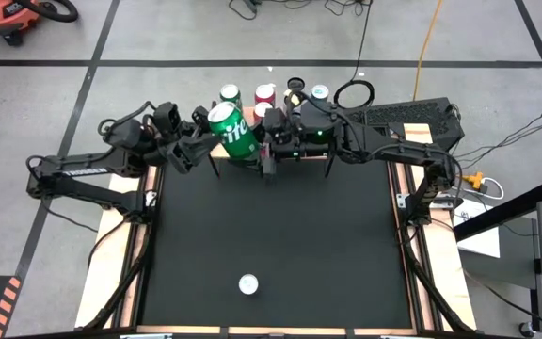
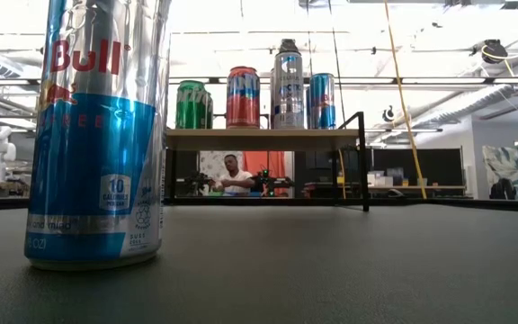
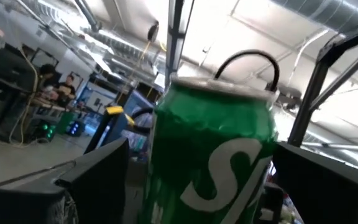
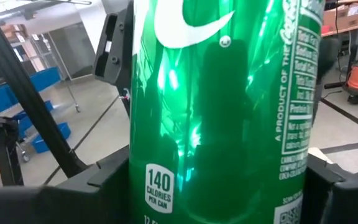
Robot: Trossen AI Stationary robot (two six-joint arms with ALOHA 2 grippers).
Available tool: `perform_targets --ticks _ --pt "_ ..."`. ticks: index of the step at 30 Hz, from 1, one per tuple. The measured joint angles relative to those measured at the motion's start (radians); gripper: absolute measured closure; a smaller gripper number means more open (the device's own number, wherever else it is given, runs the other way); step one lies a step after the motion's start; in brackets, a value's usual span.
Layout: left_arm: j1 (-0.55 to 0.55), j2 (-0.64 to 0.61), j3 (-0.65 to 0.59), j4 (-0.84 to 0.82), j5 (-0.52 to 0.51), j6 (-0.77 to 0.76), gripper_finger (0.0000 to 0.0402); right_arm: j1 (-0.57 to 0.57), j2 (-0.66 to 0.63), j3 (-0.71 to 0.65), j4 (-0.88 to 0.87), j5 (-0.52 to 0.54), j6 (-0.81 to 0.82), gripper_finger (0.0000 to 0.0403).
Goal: Place canned beverage on shelf
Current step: Put the green soda can on the shelf aligned with the other green soda can
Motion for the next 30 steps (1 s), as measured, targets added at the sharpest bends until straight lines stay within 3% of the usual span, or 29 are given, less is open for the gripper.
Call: perform_targets --ticks 7,15,30 --pt "0.0 0.042 0.006 0.105 0.028 -0.001 0.0004 -0.002 0.008 0.0 0.003 -0.023 0.0 0.0124" --pt "0.006 0.102 0.081 0.065 0.086 -0.025 0.0004 -0.003 0.024 0.0 0.002 -0.025 0.015 0.0124" --pt "0.027 0.082 0.083 0.059 0.194 -0.032 0.0004 -0.003 0.02 0.0 0.005 -0.055 0.014 0.0124"
